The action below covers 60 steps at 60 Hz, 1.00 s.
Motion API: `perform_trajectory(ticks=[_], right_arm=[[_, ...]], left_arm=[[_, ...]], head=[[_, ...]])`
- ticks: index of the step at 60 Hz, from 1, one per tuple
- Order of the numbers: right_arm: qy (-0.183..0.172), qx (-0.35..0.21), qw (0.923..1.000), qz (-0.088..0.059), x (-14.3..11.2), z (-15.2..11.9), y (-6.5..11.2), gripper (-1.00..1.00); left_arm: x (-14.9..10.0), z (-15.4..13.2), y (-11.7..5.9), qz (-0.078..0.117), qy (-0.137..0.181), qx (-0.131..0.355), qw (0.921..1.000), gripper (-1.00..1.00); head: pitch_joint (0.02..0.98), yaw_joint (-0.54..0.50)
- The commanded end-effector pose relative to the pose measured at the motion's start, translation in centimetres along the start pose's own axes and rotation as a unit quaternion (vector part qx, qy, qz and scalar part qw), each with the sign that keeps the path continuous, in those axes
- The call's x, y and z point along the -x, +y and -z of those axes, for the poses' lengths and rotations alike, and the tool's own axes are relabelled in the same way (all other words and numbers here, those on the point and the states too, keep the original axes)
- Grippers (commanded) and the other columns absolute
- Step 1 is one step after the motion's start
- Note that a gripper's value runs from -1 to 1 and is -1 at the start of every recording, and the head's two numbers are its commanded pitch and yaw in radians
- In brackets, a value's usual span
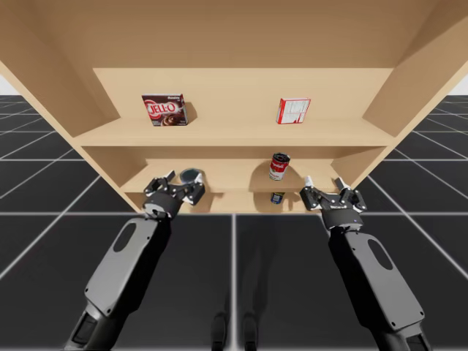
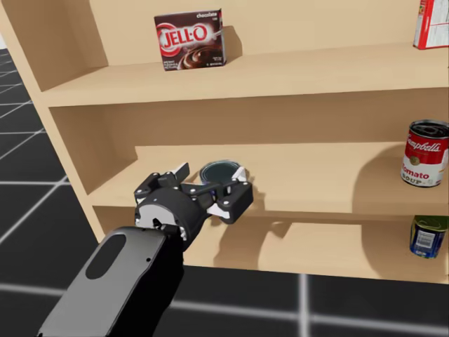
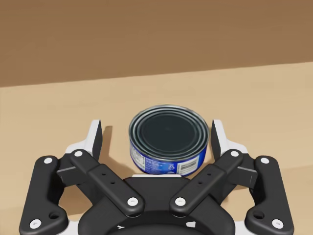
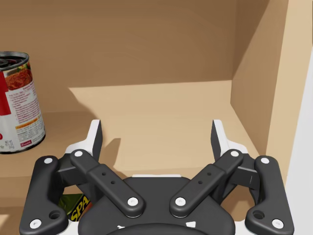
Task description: Look through the shelves, find the tuna can, and take it.
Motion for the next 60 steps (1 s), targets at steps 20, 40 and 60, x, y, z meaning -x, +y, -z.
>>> perform_trajectory(ticks=[20, 40, 60], right_arm=[[0.0, 0.003, 1.0, 0.0, 0.0, 0.0, -0.2, -1.0], [0.001, 0.005, 1.0, -0.002, 0.0, 0.1, -0.4, -1.0], [0.002, 0.003, 1.0, -0.004, 0.1, 0.2, -0.4, -1.0]], left_arm=[[2.1, 3.6, 0.1, 0.006, 0.026, -0.013, 0.9996, -1.0], [-0.6, 0.1, -1.3, 0.023, 0.002, 0.014, 0.9996, 1.0], [-2.2, -6.3, -1.9, 0.072, 0.012, 0.038, 0.9966, 1.0]], head=[[0.589, 0.21], [0.583, 0.21], [0.576, 0.21]])
